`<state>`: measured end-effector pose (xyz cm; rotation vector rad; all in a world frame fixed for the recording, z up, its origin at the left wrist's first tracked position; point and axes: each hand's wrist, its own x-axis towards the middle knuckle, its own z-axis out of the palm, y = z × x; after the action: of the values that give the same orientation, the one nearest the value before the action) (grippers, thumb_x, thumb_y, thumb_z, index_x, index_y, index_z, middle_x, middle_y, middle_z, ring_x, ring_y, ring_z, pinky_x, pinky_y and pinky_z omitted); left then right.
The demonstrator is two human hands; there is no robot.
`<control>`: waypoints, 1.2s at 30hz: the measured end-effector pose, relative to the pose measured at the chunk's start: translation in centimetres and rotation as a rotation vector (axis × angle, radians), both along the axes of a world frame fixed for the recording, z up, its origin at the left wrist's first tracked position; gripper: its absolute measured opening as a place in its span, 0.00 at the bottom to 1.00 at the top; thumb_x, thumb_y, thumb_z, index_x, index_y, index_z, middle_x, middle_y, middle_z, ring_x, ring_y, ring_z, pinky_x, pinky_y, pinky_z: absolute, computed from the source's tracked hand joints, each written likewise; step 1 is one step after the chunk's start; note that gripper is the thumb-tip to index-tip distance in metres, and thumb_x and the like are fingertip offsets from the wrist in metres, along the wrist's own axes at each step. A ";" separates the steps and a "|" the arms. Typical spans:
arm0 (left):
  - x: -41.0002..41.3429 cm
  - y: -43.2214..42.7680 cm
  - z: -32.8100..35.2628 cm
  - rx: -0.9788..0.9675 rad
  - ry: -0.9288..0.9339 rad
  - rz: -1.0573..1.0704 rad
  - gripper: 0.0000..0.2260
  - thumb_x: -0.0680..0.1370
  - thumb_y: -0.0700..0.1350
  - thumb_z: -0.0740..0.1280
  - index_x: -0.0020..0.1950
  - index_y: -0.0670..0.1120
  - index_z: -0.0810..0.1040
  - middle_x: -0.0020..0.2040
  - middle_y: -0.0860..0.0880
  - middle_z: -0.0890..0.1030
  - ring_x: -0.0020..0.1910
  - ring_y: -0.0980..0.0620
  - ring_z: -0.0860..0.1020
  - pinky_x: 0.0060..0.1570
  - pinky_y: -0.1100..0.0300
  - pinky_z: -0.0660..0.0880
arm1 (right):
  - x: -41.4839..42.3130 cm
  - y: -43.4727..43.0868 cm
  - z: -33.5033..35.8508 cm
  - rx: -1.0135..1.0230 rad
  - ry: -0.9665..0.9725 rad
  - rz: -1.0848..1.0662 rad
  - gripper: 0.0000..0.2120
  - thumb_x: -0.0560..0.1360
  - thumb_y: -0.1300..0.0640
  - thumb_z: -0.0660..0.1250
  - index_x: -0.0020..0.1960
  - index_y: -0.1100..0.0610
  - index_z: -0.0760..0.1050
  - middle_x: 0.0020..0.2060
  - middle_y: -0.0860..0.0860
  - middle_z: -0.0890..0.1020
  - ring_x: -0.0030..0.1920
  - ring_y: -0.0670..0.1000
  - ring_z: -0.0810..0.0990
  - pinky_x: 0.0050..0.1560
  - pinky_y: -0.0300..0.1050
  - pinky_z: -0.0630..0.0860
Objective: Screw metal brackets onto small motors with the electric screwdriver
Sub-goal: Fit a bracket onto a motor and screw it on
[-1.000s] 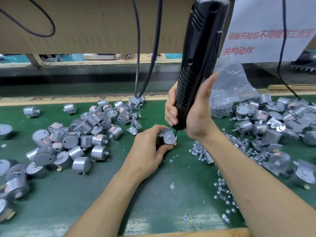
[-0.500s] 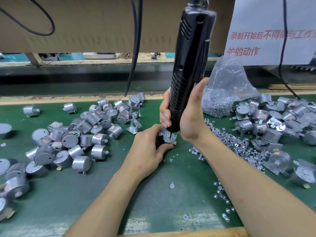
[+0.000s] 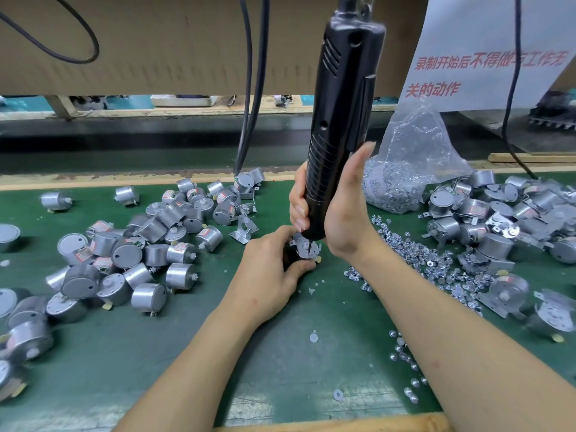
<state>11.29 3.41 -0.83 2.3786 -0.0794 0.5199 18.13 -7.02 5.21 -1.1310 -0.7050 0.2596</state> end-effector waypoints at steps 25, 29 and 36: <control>0.0 -0.2 -0.1 0.006 0.039 0.065 0.13 0.73 0.50 0.75 0.51 0.46 0.76 0.38 0.55 0.77 0.34 0.58 0.70 0.36 0.67 0.63 | -0.1 0.5 -0.2 -0.059 0.029 -0.053 0.41 0.59 0.13 0.55 0.30 0.53 0.70 0.23 0.51 0.70 0.21 0.52 0.67 0.28 0.44 0.65; -0.1 -0.3 -0.2 -0.007 0.048 0.082 0.13 0.73 0.51 0.75 0.51 0.49 0.75 0.39 0.57 0.77 0.36 0.57 0.70 0.37 0.70 0.65 | -0.3 0.7 0.0 -0.059 0.024 -0.125 0.40 0.60 0.13 0.55 0.29 0.53 0.70 0.23 0.52 0.71 0.20 0.53 0.67 0.28 0.44 0.66; -0.4 -0.5 -0.2 0.006 0.038 0.105 0.15 0.73 0.49 0.76 0.54 0.47 0.76 0.43 0.55 0.79 0.42 0.54 0.74 0.40 0.70 0.64 | -0.6 1.1 -0.1 -0.076 0.029 -0.314 0.41 0.61 0.14 0.53 0.28 0.54 0.69 0.22 0.53 0.71 0.21 0.53 0.68 0.23 0.44 0.66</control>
<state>10.93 2.90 -0.98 2.4071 0.0606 0.5244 17.53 -5.89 5.13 -1.2898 -0.4855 0.0363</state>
